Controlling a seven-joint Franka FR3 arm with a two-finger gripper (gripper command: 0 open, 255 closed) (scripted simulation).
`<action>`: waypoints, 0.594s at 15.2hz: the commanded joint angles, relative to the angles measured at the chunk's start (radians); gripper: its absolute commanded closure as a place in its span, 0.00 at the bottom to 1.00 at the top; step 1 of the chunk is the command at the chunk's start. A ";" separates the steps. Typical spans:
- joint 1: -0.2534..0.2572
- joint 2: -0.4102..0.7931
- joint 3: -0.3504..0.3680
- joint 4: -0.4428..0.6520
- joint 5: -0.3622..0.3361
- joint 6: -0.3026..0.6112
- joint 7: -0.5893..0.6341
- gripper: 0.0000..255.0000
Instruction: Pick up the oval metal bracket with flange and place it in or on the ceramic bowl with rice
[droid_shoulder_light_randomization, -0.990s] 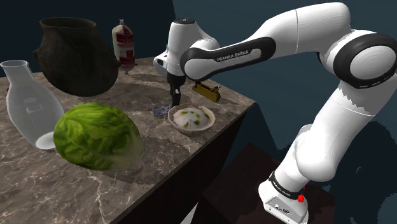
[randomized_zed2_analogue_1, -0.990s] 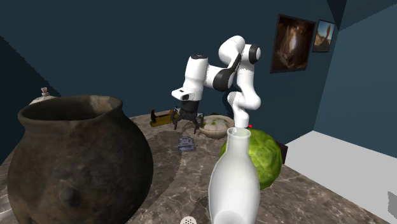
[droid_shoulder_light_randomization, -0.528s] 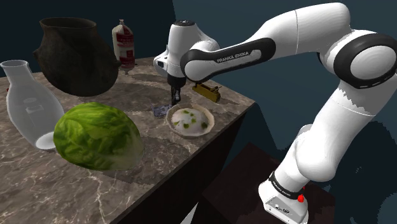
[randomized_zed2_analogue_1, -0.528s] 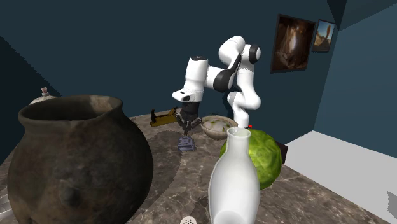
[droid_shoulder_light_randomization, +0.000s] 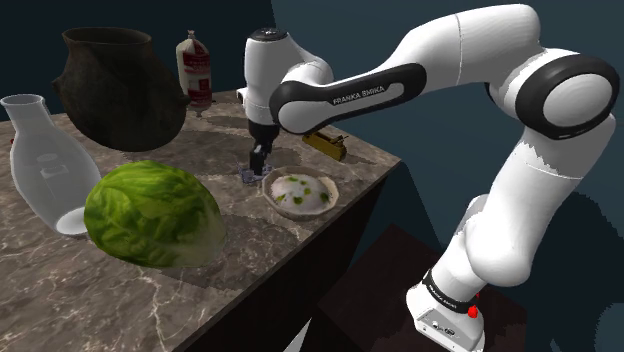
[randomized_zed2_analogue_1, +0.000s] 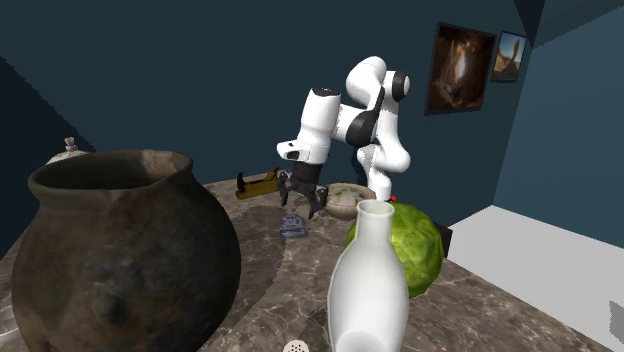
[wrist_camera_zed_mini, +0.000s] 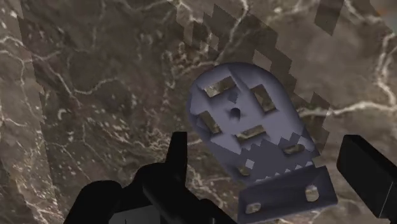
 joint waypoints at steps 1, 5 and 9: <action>0.043 0.075 0.012 0.106 -0.056 -0.067 0.383 0.00; 0.135 0.251 -0.021 0.377 -0.113 -0.234 0.889 0.00; 0.128 0.258 -0.029 0.337 -0.118 -0.185 0.894 0.00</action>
